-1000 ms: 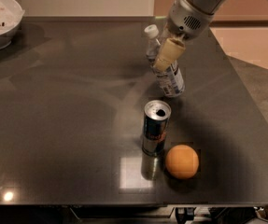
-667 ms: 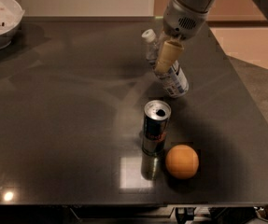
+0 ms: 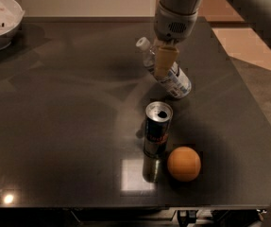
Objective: Knock blue plastic bottle over
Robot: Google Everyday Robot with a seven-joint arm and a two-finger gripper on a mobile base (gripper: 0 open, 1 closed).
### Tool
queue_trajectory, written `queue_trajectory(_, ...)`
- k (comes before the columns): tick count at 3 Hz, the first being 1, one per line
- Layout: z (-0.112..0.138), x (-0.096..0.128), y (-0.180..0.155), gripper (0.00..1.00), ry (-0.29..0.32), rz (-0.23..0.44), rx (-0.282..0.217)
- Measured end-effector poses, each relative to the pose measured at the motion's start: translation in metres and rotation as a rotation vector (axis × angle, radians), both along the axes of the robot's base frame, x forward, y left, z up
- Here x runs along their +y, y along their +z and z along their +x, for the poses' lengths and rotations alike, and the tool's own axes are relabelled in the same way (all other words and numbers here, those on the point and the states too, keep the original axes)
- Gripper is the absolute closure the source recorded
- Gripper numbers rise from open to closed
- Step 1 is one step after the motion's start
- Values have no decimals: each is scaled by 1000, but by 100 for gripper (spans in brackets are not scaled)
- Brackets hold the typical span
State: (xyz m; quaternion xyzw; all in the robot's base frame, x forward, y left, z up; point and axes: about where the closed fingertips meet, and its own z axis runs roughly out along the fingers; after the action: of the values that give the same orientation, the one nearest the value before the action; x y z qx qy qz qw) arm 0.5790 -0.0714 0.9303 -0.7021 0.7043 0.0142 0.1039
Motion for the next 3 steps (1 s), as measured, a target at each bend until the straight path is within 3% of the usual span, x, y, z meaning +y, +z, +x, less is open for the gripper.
queue_trajectory(3,-8,19,-21,13,95,-83,22)
